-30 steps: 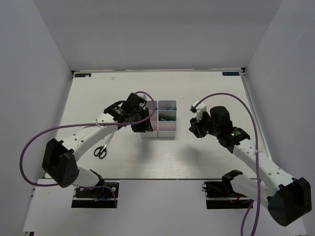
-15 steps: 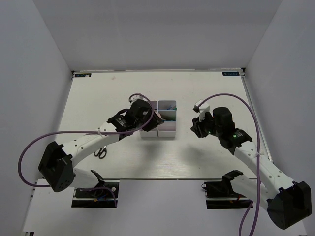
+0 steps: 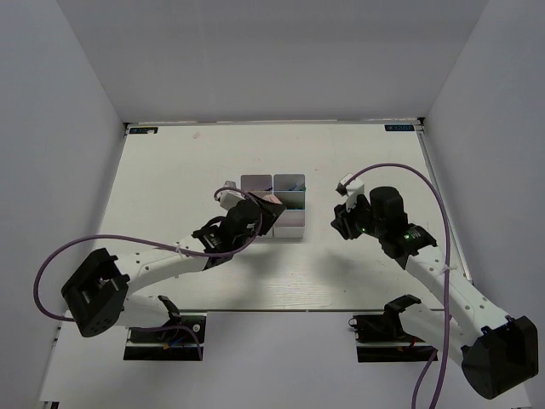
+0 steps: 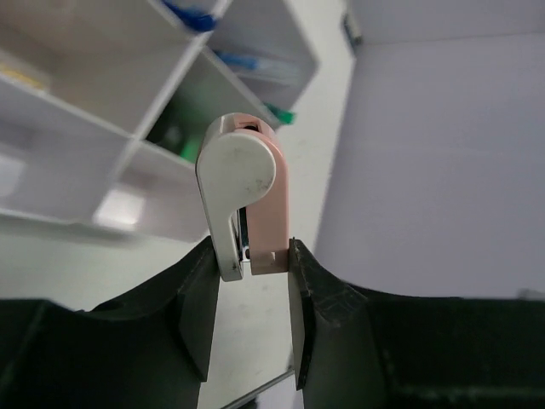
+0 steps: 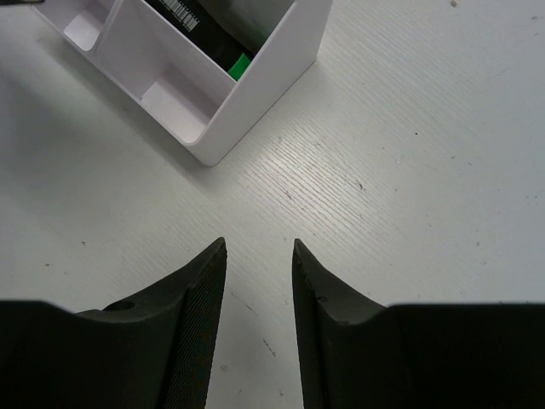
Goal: Sort the stationery into containers
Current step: Place the stapler in the storage box.
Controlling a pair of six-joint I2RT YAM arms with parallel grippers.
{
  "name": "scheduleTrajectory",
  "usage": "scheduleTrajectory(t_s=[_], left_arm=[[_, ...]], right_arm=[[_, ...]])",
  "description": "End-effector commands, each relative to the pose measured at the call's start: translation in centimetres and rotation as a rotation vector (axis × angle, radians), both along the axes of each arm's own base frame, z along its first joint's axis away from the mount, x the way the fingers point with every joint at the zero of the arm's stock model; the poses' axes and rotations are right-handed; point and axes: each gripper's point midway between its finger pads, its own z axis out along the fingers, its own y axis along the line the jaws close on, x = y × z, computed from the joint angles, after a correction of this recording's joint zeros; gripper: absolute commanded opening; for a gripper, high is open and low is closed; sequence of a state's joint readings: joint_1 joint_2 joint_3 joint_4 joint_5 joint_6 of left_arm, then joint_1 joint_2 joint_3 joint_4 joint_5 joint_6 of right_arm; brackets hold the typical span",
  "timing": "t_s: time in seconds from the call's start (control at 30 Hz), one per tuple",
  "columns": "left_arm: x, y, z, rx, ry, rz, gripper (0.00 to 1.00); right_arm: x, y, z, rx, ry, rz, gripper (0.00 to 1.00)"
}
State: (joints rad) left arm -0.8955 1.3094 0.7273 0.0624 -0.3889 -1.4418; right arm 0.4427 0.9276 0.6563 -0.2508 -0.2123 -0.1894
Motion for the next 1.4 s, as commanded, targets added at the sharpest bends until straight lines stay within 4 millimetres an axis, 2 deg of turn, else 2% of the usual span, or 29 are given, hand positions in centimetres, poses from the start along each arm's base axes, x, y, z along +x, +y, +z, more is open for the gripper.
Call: scheduleTrajectory(t_s=[0.0, 0.03, 0.27, 0.63, 0.87, 1.17, 1.37], left_arm=[[2.2, -0.2, 5.3, -0.186, -0.151, 0.132, 0.00], [2.5, -0.2, 5.6, -0.212, -0.155, 0.148, 0.00], [1.8, 0.6, 4.4, -0.280, -0.156, 0.267, 0.00], [-0.5, 1.4, 2.8, -0.307, -0.118, 0.358, 0.00], [-1.2, 3.0, 1.3, -0.303, -0.095, 0.440, 0.02], [-1.1, 4.7, -0.7, -0.257, -0.052, 0.497, 0.02], [-0.8, 5.0, -1.7, -0.242, -0.010, 0.507, 0.02]], right_arm=[[0.4, 0.2, 1.0, 0.039, -0.039, -0.006, 0.40], [0.4, 0.2, 1.1, 0.039, -0.045, -0.005, 0.40], [0.5, -0.1, 1.0, 0.045, -0.044, -0.015, 0.42], [0.6, -0.2, 1.2, 0.055, -0.046, -0.022, 0.43], [0.5, -0.3, 1.3, 0.062, -0.049, -0.025, 0.43], [0.6, -0.5, 1.2, 0.063, -0.047, -0.028, 0.43], [0.5, -0.6, 1.2, 0.064, -0.046, -0.030, 0.43]])
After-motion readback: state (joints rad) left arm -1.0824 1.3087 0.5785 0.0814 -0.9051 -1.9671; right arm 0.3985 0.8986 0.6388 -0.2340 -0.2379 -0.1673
